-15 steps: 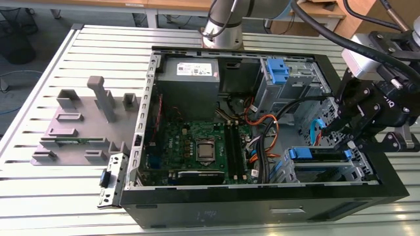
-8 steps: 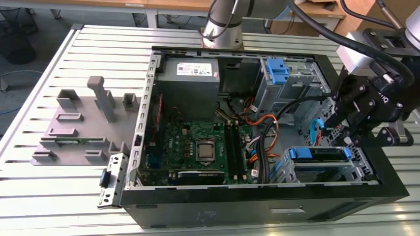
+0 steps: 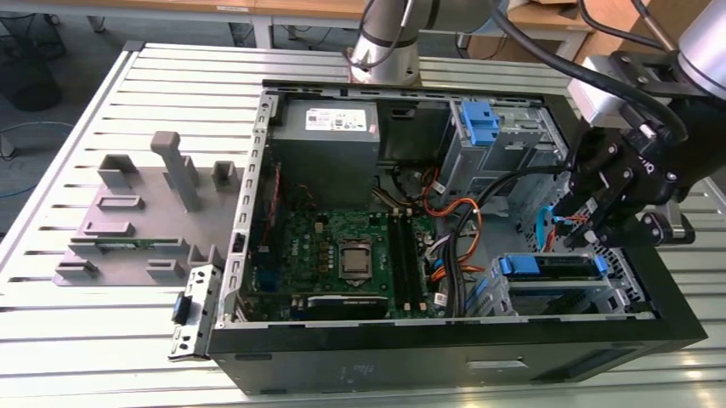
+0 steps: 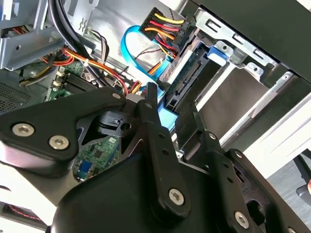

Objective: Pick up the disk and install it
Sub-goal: 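Insert the first disk wire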

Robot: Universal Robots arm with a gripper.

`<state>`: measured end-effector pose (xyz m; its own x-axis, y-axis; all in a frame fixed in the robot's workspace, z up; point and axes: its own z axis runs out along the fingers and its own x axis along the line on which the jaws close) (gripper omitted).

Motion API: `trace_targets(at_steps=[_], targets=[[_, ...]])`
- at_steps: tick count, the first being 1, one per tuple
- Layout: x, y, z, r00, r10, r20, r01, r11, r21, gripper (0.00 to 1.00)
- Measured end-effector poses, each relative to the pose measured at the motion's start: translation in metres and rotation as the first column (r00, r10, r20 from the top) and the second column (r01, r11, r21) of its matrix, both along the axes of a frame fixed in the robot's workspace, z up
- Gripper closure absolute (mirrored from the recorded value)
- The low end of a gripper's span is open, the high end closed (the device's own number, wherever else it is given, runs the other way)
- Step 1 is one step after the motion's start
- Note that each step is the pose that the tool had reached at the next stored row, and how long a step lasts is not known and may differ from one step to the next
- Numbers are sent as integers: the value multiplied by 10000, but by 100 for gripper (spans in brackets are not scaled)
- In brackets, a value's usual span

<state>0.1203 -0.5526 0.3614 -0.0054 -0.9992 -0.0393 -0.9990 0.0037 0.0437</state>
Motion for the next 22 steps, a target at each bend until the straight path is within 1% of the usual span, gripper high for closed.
trace_targets(at_steps=[3, 7, 12, 17, 19, 22], targets=[[0, 8, -33, 10000, -1, 0, 1, 10000, -64, 58], [5, 8, -54, 10000, -3, 0, 3, 9999, -169, 58], [13, 8, -91, 10000, -5, 0, 5, 9997, -258, 58], [25, 8, -124, 10000, -5, 0, 5, 9993, -372, 58], [27, 8, -129, 10000, -6, 0, 6, 9992, -394, 58], [27, 8, -130, 10000, -6, 0, 6, 9992, -395, 58]])
